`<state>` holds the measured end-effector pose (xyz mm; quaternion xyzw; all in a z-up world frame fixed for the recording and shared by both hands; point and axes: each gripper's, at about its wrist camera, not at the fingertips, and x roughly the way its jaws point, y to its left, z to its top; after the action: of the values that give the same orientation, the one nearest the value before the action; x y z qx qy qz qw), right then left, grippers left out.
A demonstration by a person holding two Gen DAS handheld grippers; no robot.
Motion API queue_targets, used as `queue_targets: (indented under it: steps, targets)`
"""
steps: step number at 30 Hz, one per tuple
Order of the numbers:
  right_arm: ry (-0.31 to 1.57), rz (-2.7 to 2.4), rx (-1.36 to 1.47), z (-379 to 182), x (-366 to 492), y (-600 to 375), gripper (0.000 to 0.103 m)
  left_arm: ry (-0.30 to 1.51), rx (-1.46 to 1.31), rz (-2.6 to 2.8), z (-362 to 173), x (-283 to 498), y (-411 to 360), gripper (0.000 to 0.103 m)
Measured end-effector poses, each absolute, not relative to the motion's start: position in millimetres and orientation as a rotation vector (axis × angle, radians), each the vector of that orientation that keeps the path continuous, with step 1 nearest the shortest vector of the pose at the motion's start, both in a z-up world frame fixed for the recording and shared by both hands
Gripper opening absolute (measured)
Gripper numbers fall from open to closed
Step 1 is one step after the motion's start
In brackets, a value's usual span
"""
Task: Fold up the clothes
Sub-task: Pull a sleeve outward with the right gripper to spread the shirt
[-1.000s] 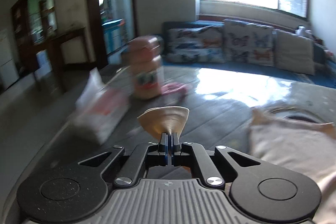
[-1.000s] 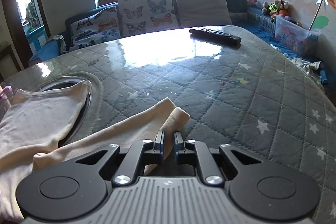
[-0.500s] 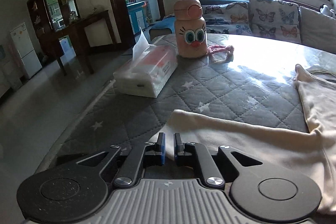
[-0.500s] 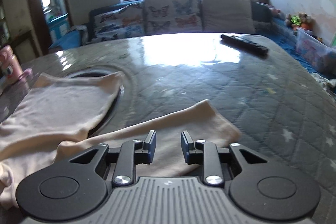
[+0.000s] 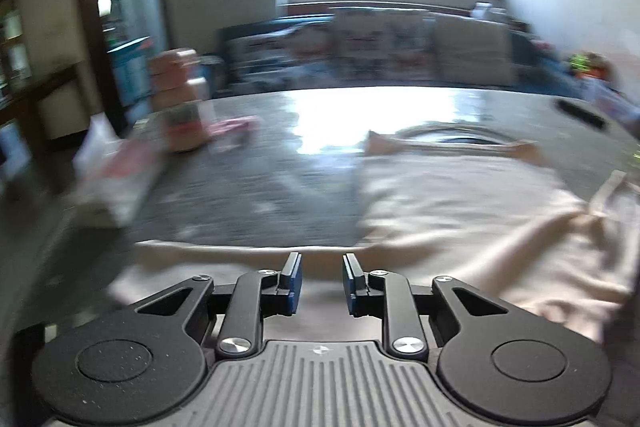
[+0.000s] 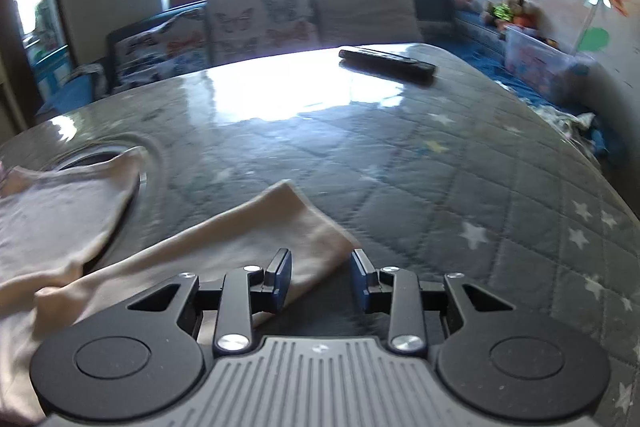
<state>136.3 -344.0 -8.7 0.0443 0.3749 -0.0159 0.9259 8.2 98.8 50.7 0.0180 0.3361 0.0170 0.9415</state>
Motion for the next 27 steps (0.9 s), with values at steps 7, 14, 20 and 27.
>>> queue_targets:
  steps: [7,14,20,27]
  targets:
    - [0.743,-0.028,0.117,-13.9,137.1,-350.0,0.005,0.671,0.086,-0.209,55.2,-0.3,44.7,0.038]
    - [0.688,-0.083,0.044,1.9,119.8,-360.0,0.004,0.703,0.145,-0.341,39.7,-2.4,17.1,0.042]
    - [0.749,-0.1,0.058,-7.4,118.9,-371.9,0.009,0.738,0.182,-0.36,22.8,1.5,16.9,0.043]
    - [0.719,-0.007,0.015,17.8,103.0,-356.2,0.024,0.743,0.212,-0.339,14.7,-1.9,20.4,0.013]
